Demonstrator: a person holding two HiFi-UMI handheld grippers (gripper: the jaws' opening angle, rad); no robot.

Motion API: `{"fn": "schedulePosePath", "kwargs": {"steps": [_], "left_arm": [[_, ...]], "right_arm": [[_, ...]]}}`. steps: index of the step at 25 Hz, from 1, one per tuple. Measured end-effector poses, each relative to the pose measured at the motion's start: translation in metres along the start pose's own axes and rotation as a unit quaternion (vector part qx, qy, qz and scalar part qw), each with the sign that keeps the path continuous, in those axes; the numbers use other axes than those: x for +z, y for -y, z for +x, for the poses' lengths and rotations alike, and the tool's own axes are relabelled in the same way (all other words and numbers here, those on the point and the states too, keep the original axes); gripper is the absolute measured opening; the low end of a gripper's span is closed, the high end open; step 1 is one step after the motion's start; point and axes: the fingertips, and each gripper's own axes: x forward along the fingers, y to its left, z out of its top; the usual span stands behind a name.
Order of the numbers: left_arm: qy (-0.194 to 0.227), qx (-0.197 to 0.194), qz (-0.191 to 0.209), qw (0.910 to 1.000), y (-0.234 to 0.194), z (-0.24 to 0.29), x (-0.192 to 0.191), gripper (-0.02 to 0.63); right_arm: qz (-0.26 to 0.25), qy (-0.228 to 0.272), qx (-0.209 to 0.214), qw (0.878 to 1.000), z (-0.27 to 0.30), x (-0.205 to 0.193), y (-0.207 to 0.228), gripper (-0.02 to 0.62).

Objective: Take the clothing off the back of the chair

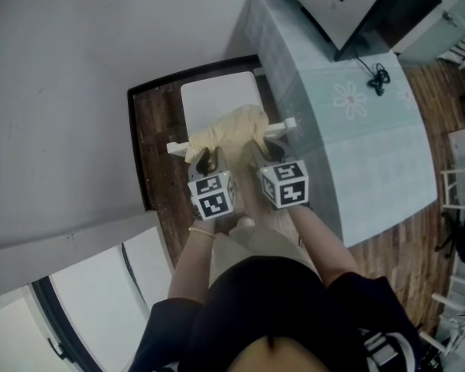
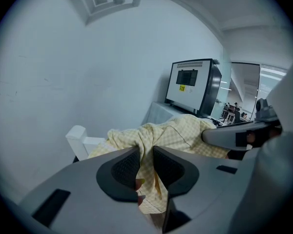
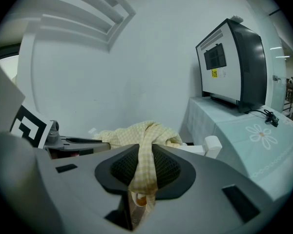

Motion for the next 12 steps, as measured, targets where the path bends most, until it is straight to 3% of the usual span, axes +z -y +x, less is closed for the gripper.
{"fn": "schedulePosePath", "kwargs": {"steps": [12], "left_arm": [[0.001, -0.026, 0.031, 0.9992, 0.004, -0.009, 0.004, 0.049]], "right_arm": [[0.014, 0.011, -0.008, 1.000, -0.014, 0.005, -0.010, 0.080]]}}
